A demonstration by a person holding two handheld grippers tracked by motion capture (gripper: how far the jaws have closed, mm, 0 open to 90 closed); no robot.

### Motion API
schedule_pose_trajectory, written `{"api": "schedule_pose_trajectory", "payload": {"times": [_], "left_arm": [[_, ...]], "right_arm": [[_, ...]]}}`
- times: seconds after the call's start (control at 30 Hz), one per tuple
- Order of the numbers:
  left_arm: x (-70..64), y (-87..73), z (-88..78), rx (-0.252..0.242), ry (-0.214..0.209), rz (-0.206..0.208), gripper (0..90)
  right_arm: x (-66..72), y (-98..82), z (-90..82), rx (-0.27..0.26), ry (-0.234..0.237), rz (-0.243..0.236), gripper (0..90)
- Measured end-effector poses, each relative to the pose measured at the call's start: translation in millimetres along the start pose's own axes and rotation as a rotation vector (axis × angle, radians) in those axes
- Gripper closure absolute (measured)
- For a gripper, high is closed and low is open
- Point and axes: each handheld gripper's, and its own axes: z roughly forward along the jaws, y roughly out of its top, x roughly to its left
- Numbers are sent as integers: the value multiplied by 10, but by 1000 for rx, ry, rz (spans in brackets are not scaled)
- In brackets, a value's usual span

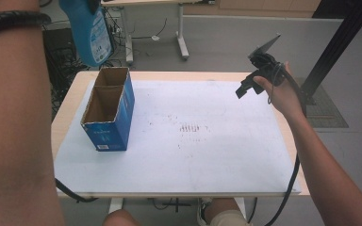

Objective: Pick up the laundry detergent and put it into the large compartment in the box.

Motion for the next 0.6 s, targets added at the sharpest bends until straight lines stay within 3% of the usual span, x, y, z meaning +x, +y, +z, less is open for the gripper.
{"api": "schedule_pose_trajectory", "payload": {"times": [0.37, 0.6], "left_arm": [[236, -103, 127, 3, -18, -138, 374], [269, -126, 195, 12, -4, -174, 374]], "right_arm": [[25, 18, 24, 3, 3, -7, 135], [4, 10, 14, 2, 1, -4, 135]]}}
